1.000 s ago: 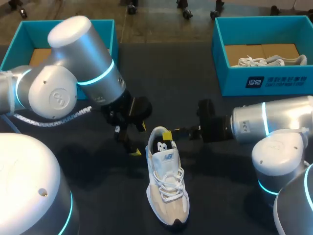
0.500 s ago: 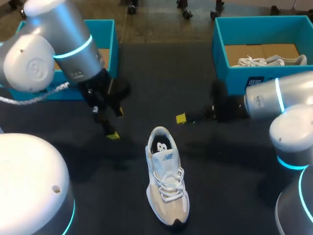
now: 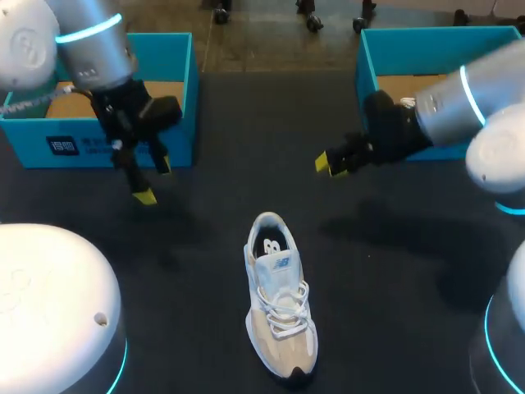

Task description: Take the shoe out of the shoebox, open the shoe tongue, remove and reinsert the insole, then place the shoe into the shoebox

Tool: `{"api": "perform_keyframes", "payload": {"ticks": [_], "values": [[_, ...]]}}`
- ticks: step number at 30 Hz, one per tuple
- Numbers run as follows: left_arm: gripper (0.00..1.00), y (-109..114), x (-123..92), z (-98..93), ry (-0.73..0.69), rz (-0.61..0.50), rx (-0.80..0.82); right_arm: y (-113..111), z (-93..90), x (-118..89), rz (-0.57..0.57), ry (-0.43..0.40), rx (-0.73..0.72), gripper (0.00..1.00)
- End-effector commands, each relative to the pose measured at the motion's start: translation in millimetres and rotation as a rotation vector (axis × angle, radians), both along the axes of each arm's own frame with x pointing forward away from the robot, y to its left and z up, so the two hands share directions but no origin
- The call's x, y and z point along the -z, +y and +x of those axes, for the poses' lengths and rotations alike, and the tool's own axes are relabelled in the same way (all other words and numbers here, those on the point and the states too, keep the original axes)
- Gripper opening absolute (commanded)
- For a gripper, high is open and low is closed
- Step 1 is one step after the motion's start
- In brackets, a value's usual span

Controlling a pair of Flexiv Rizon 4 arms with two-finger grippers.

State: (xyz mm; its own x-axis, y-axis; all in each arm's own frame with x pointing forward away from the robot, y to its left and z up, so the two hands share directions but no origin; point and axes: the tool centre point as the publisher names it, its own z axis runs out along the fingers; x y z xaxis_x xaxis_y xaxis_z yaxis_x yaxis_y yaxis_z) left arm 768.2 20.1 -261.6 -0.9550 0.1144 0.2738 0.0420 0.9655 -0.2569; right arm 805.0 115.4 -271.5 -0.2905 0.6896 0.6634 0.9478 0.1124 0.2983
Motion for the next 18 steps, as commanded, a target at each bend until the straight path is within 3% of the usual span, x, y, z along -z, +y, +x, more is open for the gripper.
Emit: {"api": "perform_keyframes", "payload": {"ticks": [1,2,3,8,11,18], "values": [[1.0,15.3,-11.4,18.3,0.07,-0.006,0.036,-0.2,10.6,-11.7,-0.302,0.24,-0.112,0.22],[1.0,19.3,-14.1,21.3,0.069,-0.01,0.041,-0.5,12.7,-13.1,-0.326,0.252,-0.097,0.14],[1.0,22.0,-17.3,24.6,0.068,-0.015,0.037,-0.8,14.7,-15.1,-0.355,0.261,-0.072,0.0],[1.0,36.6,-24.8,36.3,0.096,-0.018,0.059,7.6,16.4,-19.4,-0.45,0.267,0.002,0.0],[1.0,36.6,-24.8,36.3,0.096,-0.018,0.059,19.2,12.9,-25.4,-0.501,0.231,0.164,0.0],[1.0,36.6,-24.8,36.3,0.096,-0.018,0.059,19.2,12.9,-25.4,-0.501,0.231,0.164,0.0]]}}
